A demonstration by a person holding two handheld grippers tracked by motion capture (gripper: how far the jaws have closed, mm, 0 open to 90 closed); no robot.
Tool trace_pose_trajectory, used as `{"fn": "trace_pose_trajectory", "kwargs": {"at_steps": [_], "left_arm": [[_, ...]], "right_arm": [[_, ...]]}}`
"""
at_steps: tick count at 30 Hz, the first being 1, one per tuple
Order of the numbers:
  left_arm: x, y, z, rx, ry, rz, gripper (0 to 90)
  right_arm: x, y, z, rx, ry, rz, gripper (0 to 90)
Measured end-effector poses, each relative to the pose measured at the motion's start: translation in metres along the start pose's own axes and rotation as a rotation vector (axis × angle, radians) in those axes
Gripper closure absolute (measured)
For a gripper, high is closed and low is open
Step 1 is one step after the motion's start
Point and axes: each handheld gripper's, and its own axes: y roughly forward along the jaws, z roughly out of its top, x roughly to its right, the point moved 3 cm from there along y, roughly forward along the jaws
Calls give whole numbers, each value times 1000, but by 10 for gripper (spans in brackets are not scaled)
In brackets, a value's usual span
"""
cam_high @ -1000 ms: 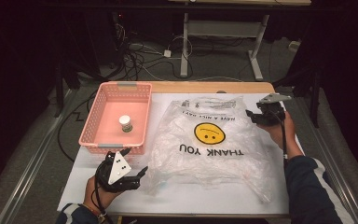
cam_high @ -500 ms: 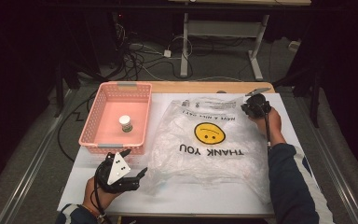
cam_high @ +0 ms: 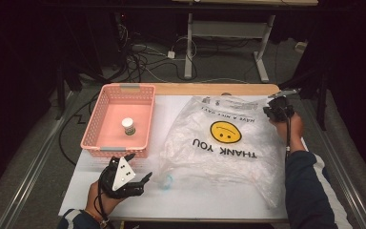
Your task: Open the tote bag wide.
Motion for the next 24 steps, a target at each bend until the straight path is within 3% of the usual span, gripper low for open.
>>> {"fn": "trace_pose_trajectory", "kwargs": {"at_steps": [6,8,10,14,18,24], "left_arm": [[-1,0,0,-6,1,0,196],[-1,0,0,-3,2,3,196],[-2,0,0,-3,2,4,196],[-1,0,-1,-8,2,7,196],[0,0,0,-9,9,9,195],[0,1,1,-15,9,14,195]], "right_arm": [[30,-17,-18,-4,105,-11,900],[34,-22,-25,13,101,-29,900],[35,-24,-32,-12,92,-24,900],[30,-35,-41,11,115,1,900],[20,-45,-53,16,66,-16,900],[6,-58,-64,8,41,-6,900]]}}
